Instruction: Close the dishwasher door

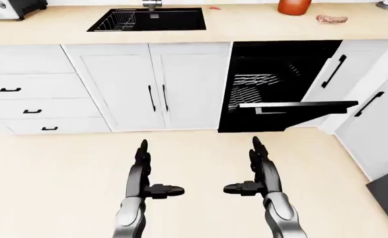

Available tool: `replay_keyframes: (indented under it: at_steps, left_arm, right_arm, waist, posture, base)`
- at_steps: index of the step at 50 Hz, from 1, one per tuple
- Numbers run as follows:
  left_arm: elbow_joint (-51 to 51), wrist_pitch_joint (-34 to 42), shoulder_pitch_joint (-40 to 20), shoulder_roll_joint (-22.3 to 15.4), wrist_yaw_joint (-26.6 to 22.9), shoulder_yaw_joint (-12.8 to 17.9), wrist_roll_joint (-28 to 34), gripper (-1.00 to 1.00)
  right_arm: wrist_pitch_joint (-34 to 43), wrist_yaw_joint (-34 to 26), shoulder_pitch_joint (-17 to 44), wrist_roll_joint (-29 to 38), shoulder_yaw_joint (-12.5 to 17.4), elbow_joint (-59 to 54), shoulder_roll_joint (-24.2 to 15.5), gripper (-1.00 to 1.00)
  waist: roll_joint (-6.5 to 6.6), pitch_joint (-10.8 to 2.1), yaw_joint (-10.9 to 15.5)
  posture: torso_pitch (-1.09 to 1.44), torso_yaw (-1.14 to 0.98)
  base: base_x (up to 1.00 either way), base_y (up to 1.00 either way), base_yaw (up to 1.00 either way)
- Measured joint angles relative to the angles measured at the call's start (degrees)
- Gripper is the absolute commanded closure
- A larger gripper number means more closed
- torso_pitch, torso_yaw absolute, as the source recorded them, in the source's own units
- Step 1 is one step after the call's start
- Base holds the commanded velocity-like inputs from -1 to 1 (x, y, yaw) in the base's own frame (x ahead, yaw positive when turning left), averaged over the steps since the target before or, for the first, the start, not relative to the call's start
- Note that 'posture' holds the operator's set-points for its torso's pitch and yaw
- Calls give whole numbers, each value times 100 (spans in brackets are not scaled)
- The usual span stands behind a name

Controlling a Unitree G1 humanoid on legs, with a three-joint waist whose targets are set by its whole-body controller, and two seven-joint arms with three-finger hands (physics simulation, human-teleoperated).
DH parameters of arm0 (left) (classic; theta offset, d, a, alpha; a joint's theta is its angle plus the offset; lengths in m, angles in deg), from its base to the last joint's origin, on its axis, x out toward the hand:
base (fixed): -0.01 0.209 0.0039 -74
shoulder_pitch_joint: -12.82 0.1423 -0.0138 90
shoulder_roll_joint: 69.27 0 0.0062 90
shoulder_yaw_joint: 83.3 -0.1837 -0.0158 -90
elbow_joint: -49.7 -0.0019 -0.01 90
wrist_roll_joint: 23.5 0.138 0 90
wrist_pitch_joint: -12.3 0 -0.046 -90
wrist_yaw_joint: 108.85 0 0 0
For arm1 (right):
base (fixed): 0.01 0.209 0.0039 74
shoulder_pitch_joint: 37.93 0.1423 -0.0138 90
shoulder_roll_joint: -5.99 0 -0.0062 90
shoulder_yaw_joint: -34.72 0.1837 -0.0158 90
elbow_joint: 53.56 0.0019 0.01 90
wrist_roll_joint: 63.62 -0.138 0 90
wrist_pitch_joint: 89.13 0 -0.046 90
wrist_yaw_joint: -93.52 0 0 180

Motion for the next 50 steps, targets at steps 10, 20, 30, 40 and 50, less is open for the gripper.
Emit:
replay_keyframes:
  at_steps: [10,20,30,40,50]
  left_arm:
    - [819,-18,160,12,37,-27,47,-100]
    - [834,-25,133,2,2,-25,66,-100]
    - [862,-39,155,10,24,-43,84,-100]
    - [786,-33,149,59,-25,-148,96,-100]
    - [780,-41,214,9,20,-16,105,-100]
  right_arm:
    - [235,248,-302,547,-246,1031,40,-100]
    - [304,266,-313,580,-236,1119,75,-100]
    - [316,232,-282,582,-238,1147,74,-100]
    - [377,274,-339,568,-112,1098,26,-100]
    - [353,208,-362,550,-302,1048,94,-100]
  waist:
    - [-79,-222,-39]
    - [316,-188,23]
    - [-112,-268,70]
    - [-3,-232,-73]
    - [405,-219,59]
  posture:
    - [0,0]
    - [0,0]
    - [0,0]
    - [0,0]
    - [0,0]
  base:
    - [0,0,-34]
    - [0,0,-48]
    - [0,0,-42]
    - [0,0,-40]
    - [0,0,-40]
